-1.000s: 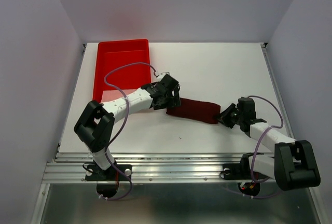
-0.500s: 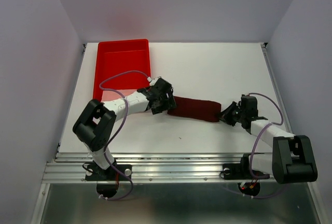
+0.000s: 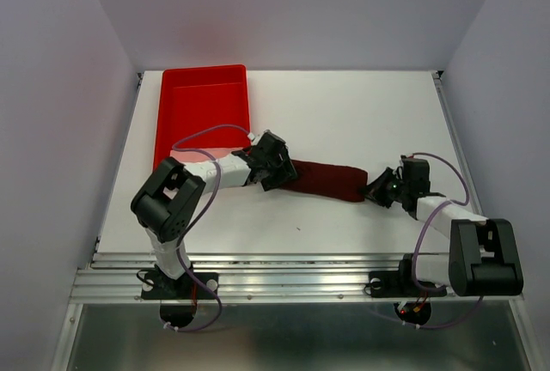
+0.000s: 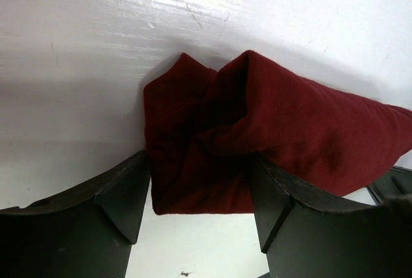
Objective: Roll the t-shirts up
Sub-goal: Pick up the T-shirt from the center of the board.
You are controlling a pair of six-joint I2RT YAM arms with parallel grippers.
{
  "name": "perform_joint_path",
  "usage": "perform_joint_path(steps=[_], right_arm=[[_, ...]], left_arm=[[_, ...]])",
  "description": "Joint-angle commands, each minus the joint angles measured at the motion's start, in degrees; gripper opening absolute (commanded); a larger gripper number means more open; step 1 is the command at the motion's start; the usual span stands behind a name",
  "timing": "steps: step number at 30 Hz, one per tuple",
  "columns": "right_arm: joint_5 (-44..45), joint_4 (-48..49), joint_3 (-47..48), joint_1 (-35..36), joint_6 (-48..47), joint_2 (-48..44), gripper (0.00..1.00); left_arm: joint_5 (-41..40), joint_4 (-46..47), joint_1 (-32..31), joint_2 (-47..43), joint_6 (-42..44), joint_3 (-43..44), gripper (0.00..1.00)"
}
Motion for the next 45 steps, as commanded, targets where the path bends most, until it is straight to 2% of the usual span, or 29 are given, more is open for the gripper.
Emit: perform_joint_path(steps=[1,4,7,10,11,13,14,15,17,18,19,20,21,23,27,33,40,45], right_arm=[[2.97,-3.06,-0.16,-0.59,-3.92,1.89,0.01],[2.36,-3.06,0.02,-0.59,-4.36,2.59,0.01],[1.65,-3.06,0.54,-0.59,-4.8,3.38,0.01],[1.3,-3.06,0.55,-0.59,-5.07,3.64,0.01],[1.21,-3.06,0.63,-0.59,-5.16,3.73,0.01],[0.86,-3.06,0.63,-0.59,-5.33,3.82,0.01],[0.77,-3.32,0.55,-0.59,-5.42,3.82,0.01],[0.86,-3.67,0.72,-0.59,-5.68,3.82,0.01],[0.77,-4.55,0.81,-0.59,-5.95,3.38,0.03],[0.86,-6.29,1.33,-0.59,-5.95,2.86,0.13],[1.12,-7.0,1.51,-0.59,-5.95,2.42,0.29],[1.21,-8.32,1.51,-0.59,-5.86,1.63,0.59],[1.82,-9.11,1.51,-0.59,-5.6,0.75,0.73],[3.05,-10.87,1.51,-0.59,-4.98,-2.41,0.82],[3.06,-12.02,1.43,-0.59,-4.19,-4.79,0.84],[-2.29,-6.58,-0.51,-0.59,-2.08,-0.4,0.82],[-5.38,0.81,-0.42,-0.59,0.99,4.87,0.73],[-5.64,5.72,-0.25,-0.59,2.31,9.96,0.54]], left_arm=[[0.12,2.24,0.19,1.42,-1.16,-0.16,0.71],[-1.03,2.33,0.19,1.78,-1.25,-0.34,0.71],[-2.08,2.33,0.19,2.74,-0.81,-0.25,0.64],[-4.02,2.33,0.19,4.15,-0.11,0.01,0.44],[-3.93,2.33,0.19,4.67,0.07,0.01,0.29],[-4.02,2.33,0.19,4.68,0.51,-0.25,0.18],[-4.1,2.33,0.02,4.16,0.95,-0.51,0.05],[-4.11,2.33,0.1,3.8,1.3,-0.78,0.0],[-4.28,2.33,0.1,2.49,1.74,-1.74,0.0],[-4.37,2.24,0.1,1.87,1.92,-2.27,0.0],[-4.72,2.06,0.1,1.34,2.18,-2.71,0.0],[-4.81,1.54,0.02,0.38,2.35,-3.41,0.0],[-5.07,1.01,0.02,0.02,2.53,-3.59,0.0],[-5.69,-0.39,0.02,-0.5,3.58,-3.51,0.0],[-5.78,-1.36,0.02,-0.6,4.9,-3.15,0.0],[-5.51,-2.24,0.01,0.28,6.22,-1.05,0.0],[-4.99,-2.42,0.02,0.9,7.28,0.19,0.0],[-5.07,-2.6,0.02,1.07,7.89,0.63,0.0]])
